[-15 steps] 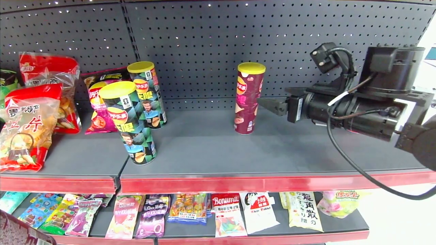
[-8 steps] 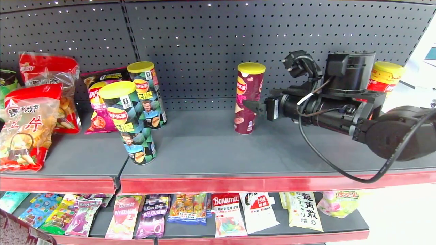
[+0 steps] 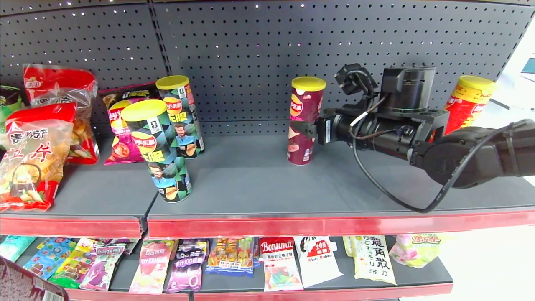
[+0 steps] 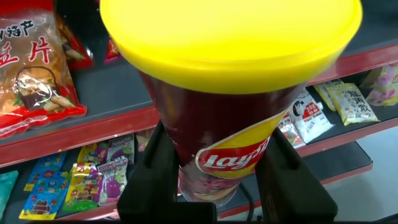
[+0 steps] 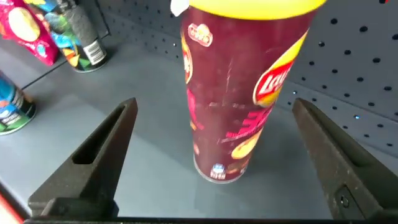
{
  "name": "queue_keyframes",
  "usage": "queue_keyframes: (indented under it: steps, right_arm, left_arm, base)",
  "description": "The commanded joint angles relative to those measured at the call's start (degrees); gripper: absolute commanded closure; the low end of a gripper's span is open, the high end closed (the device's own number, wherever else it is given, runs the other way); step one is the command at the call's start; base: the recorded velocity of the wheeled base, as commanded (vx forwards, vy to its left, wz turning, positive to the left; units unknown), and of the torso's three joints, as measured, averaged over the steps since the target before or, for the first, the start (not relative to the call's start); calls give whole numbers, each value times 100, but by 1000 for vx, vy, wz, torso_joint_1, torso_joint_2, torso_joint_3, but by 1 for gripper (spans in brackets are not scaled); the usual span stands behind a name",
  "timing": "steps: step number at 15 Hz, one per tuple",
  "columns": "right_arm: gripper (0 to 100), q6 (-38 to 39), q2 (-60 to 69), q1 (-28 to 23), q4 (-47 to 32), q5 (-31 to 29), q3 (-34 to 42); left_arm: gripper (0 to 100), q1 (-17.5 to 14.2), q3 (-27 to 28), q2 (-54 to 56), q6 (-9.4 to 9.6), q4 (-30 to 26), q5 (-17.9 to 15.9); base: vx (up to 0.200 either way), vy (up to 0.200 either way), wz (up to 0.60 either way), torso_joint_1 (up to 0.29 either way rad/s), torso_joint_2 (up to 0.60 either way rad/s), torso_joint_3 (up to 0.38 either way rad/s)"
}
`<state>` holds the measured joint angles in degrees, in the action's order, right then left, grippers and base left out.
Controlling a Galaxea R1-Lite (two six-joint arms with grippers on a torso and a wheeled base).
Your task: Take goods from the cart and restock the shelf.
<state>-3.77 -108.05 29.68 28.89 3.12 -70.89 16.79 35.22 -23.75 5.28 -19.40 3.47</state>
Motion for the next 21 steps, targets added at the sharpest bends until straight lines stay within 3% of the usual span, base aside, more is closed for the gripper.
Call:
queue_keyframes:
  steps: [1,10,16,21]
  right_arm:
    - [0,25,-191,2,11,4,-215]
    - [0,34,-551,55,-6,-400,-795]
    - [0,60,-560,275,-6,-1270,-813]
    - [0,131,-788,415,-6,-1358,-1059]
  left_arm:
    - [100,0,3,-7,-1,-3,4]
    - [100,0,3,-7,-1,-3,4]
    - [100,0,-6,2,-1,-3,4]
    - [100,0,-6,19,-1,-3,4]
  base:
    - [0,0,0,0,0,0]
    - [0,0,0,0,0,0]
    - [0,0,0,0,0,0]
    - [0,0,0,0,0,0]
